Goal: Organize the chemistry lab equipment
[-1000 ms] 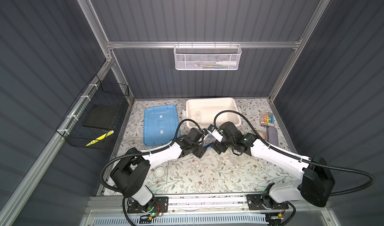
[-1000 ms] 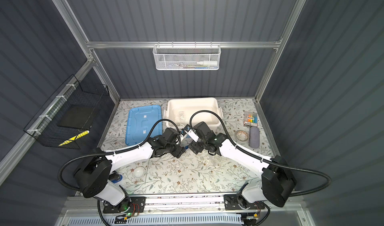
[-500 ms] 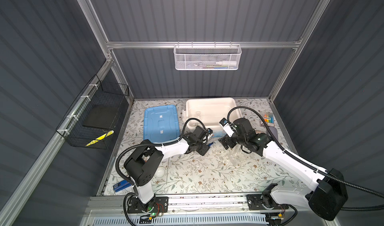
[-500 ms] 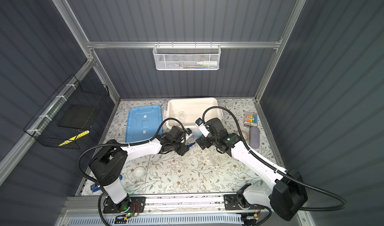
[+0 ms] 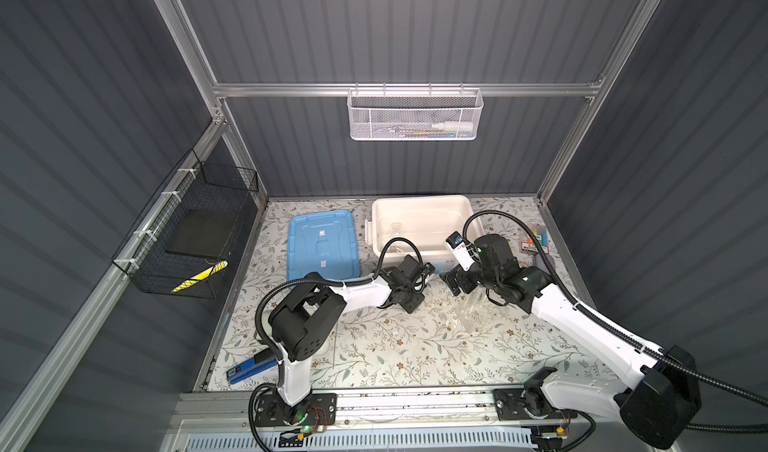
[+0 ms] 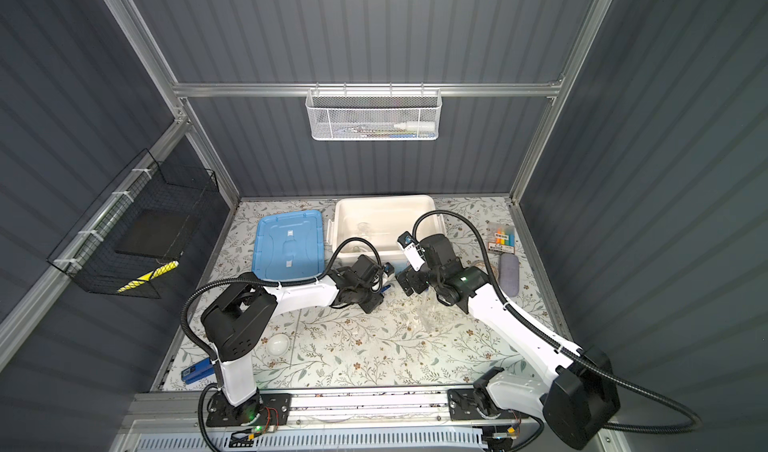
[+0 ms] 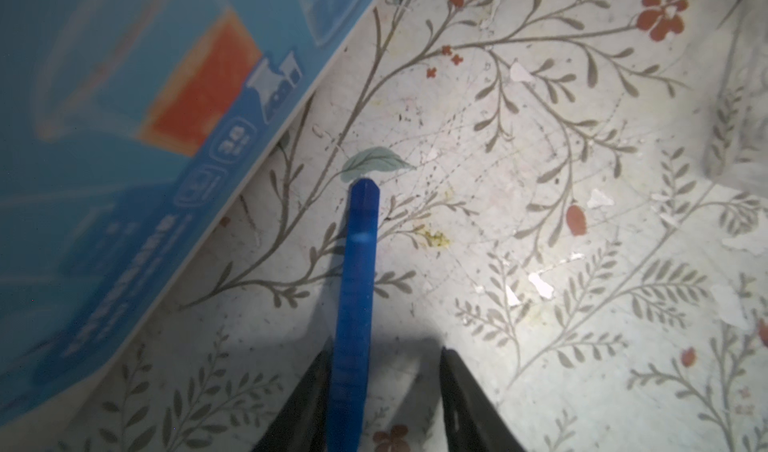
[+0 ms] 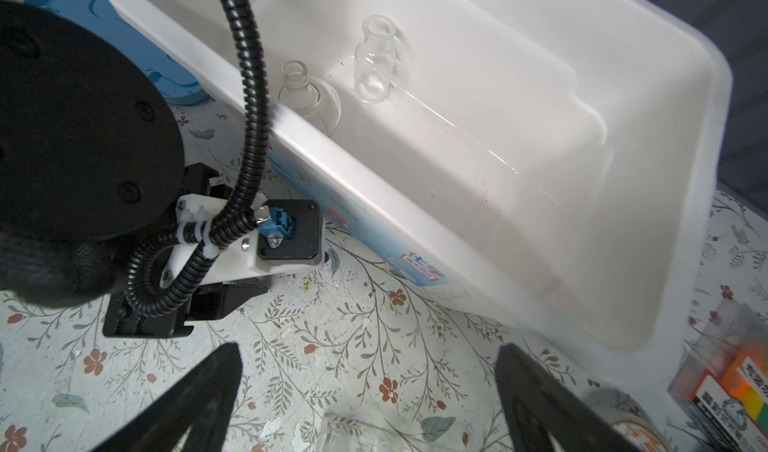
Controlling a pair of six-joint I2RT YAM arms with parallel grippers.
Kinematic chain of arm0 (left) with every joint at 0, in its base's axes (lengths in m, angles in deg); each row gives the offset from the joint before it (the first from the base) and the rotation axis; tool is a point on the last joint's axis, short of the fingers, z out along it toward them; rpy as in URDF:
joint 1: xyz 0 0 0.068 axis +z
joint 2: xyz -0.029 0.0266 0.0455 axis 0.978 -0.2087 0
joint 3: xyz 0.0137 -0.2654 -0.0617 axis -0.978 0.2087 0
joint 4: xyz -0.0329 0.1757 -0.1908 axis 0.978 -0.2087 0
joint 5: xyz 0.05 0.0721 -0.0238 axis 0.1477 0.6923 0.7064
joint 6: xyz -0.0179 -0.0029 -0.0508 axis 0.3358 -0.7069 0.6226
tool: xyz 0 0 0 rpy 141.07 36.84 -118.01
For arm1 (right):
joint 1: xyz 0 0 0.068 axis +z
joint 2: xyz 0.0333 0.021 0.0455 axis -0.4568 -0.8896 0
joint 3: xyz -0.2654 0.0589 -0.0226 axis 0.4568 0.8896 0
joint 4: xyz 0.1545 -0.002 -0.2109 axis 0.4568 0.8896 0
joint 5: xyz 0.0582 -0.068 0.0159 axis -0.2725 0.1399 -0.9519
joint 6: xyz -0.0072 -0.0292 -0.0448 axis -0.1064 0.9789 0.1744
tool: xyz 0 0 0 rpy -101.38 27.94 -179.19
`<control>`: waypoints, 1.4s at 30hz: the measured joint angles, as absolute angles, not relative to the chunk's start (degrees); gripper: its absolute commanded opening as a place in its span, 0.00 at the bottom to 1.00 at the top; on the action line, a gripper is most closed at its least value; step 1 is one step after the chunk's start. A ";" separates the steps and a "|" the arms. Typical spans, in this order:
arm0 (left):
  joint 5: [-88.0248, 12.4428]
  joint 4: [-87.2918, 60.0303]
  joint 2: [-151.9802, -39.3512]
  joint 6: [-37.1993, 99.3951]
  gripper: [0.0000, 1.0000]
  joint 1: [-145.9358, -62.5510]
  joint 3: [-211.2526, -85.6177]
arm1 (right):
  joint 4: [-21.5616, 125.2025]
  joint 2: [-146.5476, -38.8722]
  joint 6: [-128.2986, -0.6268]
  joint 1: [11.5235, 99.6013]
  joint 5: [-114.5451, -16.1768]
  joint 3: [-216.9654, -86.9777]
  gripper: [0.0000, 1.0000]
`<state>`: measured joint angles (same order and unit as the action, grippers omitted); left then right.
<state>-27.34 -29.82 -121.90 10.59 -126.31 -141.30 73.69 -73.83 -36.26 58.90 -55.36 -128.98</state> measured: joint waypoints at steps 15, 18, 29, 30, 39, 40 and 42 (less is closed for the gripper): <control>-27.16 -30.45 -119.30 12.38 0.15 -126.40 -139.81 | 73.16 -73.29 -37.35 57.79 -55.36 -128.98 0.98; -27.25 -31.06 -116.41 13.06 0.14 -126.40 -139.55 | 72.55 -72.06 -37.81 57.24 -55.63 -128.91 0.98; -27.80 -35.52 -101.75 14.52 0.12 -126.73 -139.66 | 69.71 -67.37 -40.39 53.62 -58.16 -128.87 0.99; -27.73 -36.37 -100.74 14.55 0.11 -126.92 -139.81 | 69.40 -67.06 -40.70 53.16 -58.23 -128.87 0.99; -24.91 -41.60 -95.58 13.76 0.12 -127.80 -146.56 | 67.15 -66.51 -43.34 49.31 -59.84 -128.85 0.99; -24.52 -42.32 -95.78 13.19 0.11 -127.80 -148.57 | 66.87 -66.51 -43.52 49.22 -60.11 -128.76 0.99; -23.51 -43.41 -96.68 11.84 0.11 -127.80 -153.12 | 66.43 -66.51 -43.76 49.18 -60.41 -128.41 0.99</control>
